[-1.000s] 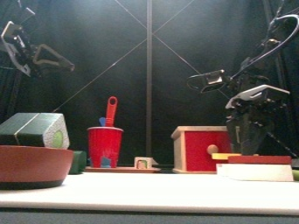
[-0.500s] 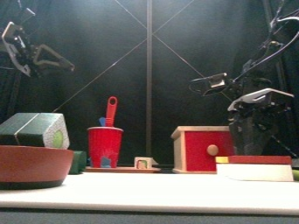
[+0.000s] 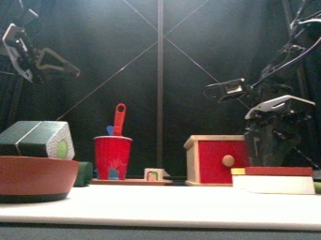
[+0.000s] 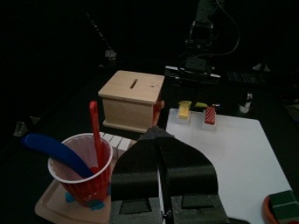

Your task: Put the egg onto the rice

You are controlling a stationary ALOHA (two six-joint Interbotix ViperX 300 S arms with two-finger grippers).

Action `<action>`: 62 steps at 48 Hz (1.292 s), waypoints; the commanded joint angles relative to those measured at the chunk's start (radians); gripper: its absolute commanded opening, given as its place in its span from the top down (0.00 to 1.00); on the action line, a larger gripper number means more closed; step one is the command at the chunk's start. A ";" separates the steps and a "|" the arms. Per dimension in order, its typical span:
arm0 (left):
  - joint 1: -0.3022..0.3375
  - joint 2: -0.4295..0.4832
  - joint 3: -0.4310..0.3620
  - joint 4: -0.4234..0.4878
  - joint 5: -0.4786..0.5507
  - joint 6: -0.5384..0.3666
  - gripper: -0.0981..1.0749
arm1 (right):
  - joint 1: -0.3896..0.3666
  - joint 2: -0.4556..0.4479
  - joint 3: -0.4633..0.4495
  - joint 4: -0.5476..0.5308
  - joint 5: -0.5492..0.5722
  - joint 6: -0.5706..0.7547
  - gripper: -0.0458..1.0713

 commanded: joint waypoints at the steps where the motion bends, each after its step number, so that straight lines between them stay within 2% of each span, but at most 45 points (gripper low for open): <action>1: 0.003 0.003 -0.023 0.000 -0.011 0.000 0.91 | 0.000 -0.012 -0.008 -0.002 -0.003 0.003 0.15; 6: 0.005 0.003 -0.025 -0.002 -0.011 0.000 0.91 | 0.003 -0.034 -0.017 -0.002 0.002 0.006 0.12; 13: 0.005 0.003 -0.028 -0.009 -0.011 0.000 0.91 | 0.038 -0.097 -0.049 0.002 0.031 0.009 0.12; 25: 0.023 0.003 -0.026 -0.012 -0.006 0.002 0.91 | 0.091 -0.265 -0.086 0.002 0.020 0.009 0.12; 35: 0.035 0.005 -0.020 -0.046 0.032 0.003 0.91 | 0.114 -0.445 -0.058 0.028 -0.144 0.008 0.12; 42: 0.035 0.011 -0.006 -0.057 0.023 0.002 0.92 | 0.124 -0.546 0.028 0.002 -0.319 0.005 0.12; 46: 0.031 0.011 -0.005 -0.063 0.021 0.000 0.91 | 0.124 -0.580 0.101 -0.021 -0.416 0.005 0.12; 52: 0.031 0.011 -0.008 -0.064 0.018 0.006 0.92 | 0.124 -0.609 0.167 -0.021 -0.492 0.006 0.12; 62: 0.040 0.012 -0.014 -0.061 0.018 0.008 0.91 | 0.118 -0.612 0.193 -0.020 -0.500 0.003 0.12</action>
